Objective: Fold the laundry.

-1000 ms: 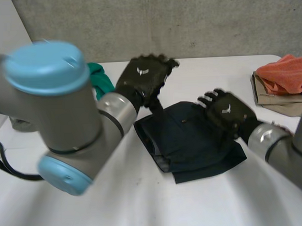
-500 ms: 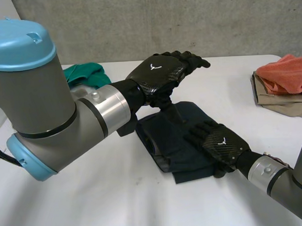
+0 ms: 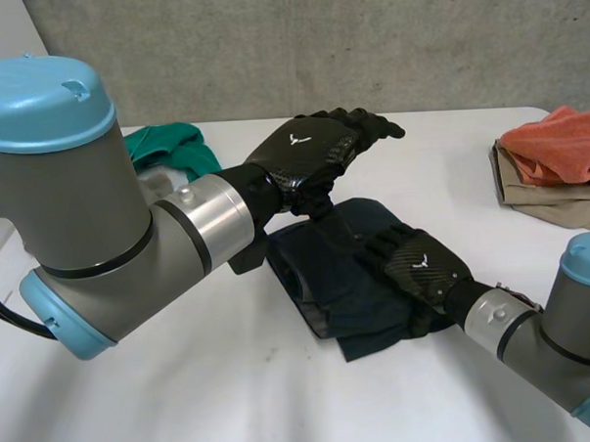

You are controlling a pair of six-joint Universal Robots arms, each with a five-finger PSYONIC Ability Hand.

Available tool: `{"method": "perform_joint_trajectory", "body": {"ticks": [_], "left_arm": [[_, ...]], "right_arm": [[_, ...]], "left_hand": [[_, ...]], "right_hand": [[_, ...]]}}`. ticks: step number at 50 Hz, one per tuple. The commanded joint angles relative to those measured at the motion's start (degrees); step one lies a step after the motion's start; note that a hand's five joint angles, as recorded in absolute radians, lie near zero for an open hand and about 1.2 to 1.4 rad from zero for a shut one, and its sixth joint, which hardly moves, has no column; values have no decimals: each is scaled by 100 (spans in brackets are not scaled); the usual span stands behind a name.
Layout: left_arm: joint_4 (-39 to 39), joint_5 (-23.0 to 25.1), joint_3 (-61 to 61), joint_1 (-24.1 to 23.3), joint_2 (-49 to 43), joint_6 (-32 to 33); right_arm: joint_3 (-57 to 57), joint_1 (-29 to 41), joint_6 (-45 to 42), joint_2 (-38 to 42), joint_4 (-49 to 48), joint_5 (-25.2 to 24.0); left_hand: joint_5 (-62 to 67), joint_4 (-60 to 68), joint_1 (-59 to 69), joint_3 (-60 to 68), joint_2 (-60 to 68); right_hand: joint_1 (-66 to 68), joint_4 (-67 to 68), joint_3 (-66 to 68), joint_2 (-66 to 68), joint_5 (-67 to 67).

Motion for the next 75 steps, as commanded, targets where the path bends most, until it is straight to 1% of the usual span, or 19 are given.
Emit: {"method": "perform_joint_trajectory", "body": {"ticks": [1, 7, 14, 18, 19, 26, 30, 32, 33, 36, 37, 44, 49, 52, 56, 57, 61, 65, 75], "left_arm": [[6, -1, -84, 43, -1, -2], [15, -1, -128, 70, 8, -2], [15, -1, -172, 87, 26, -2], [6, -1, -181, 114, 52, -2], [6, -1, -189, 122, 61, -2], [32, -1, -163, 167, 140, -2], [172, -19, -181, 184, 350, -11], [260, -19, -189, 175, 464, -2], [278, -19, -198, 175, 491, -2], [331, -19, -207, 175, 614, -11], [331, -19, -216, 175, 641, -11], [331, -28, -233, 149, 667, -19], [331, -19, -391, 131, 667, -19], [331, -19, -435, 123, 659, -19], [331, -10, -471, 114, 650, -11], [331, -10, -480, 114, 641, -11], [331, -10, -506, 114, 615, -11], [366, -10, -550, 105, 588, -11], [384, -28, -594, 88, 597, -11]], "right_arm": [[-466, 246, 232, 220, -3, 185], [-940, 483, 443, 378, -3, 423], [-1503, 650, 777, 633, 6, 493], [-1776, 694, 812, 695, -3, 555], [-1924, 694, 856, 730, -3, 581], [-2610, 686, 1120, 836, -12, 844], [-3277, 633, 1602, 696, -221, 1213], [-3436, 624, 1831, 572, -380, 1275], [-3594, 554, 2102, 467, -590, 1302], [-3788, 335, 2429, 379, -855, 1363], [-3885, 125, 2630, 352, -995, 1372], [-4351, -887, 2896, 466, -1242, 1495], [-4816, -1712, 2895, 1080, -1251, 1434], [-4984, -2020, 2878, 1414, -1260, 1390], [-5396, -2495, 2878, 2109, -1251, 1057], [-5545, -2635, 2869, 2414, -1242, 830], [-5844, -2891, 2852, 3092, -1242, 494], [-5889, -3058, 2755, 3418, -1225, 432], [-5636, -3313, 2281, 3385, -1137, 414]], "left_hand": [[39, 150, 181, 93, 137], [55, 166, 198, 110, 154], [55, 166, 198, 110, 154], [55, 166, 198, 110, 154], [55, 166, 198, 110, 154], [55, 166, 198, 110, 154], [55, 166, 198, 110, 154], [55, 166, 198, 110, 154], [55, 166, 198, 110, 154], [55, 166, 198, 110, 154], [55, 166, 198, 110, 154], [39, 150, 181, 93, 137], [39, 150, 181, 93, 137], [39, 150, 181, 93, 137], [39, 150, 181, 93, 137], [39, 150, 181, 93, 137], [39, 150, 181, 93, 137], [55, 166, 198, 110, 154], [55, 166, 198, 110, 154]], "right_hand": [[818, 826, 811, 849, 883], [987, 995, 979, 1018, 1052], [1826, 1834, 1818, 1857, 1891], [5033, 5041, 5025, 5064, 5098], [6367, 6375, 6360, 6398, 6432], [6380, 6389, 6373, 6412, 6446], [6380, 6389, 6373, 6412, 6446], [6380, 6389, 6373, 6412, 6446], [6380, 6389, 6373, 6412, 6446], [6380, 6389, 6373, 6412, 6446], [6380, 6389, 6373, 6412, 6446], [6380, 6389, 6373, 6412, 6446], [6380, 6389, 6373, 6412, 6446], [6380, 6389, 6373, 6412, 6446], [6380, 6389, 6373, 6412, 6446], [6380, 6389, 6373, 6412, 6446], [6380, 6389, 6373, 6412, 6446], [6380, 6389, 6373, 6412, 6446], [6380, 6389, 6373, 6412, 6446]]}}
